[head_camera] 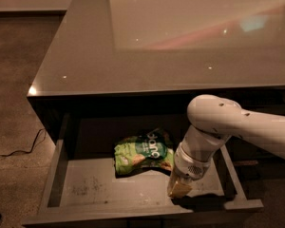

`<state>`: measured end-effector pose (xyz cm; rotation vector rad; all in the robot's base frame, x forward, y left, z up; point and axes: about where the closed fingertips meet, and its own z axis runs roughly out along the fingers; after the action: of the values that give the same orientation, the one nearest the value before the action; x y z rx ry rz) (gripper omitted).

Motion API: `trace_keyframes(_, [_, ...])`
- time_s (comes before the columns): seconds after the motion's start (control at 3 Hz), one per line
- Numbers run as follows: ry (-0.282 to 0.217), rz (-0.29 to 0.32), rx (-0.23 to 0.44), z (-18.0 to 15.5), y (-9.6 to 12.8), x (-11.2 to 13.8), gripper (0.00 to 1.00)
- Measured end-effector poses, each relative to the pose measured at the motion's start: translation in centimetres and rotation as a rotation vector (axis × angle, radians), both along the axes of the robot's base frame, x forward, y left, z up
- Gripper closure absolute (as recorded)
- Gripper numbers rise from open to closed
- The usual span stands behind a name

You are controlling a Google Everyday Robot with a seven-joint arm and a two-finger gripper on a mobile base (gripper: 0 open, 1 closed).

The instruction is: Open top drawer

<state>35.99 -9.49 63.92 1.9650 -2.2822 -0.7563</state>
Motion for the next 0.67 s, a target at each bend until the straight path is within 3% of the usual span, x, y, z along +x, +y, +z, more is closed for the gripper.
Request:
trace_keyframes(0.33, [0.015,0.0,-0.008,0.63,-0.67,-0.65,1.0])
trace_keyframes(0.67, [0.052,0.001,-0.023,0.71,-1.12,-0.86,0.81])
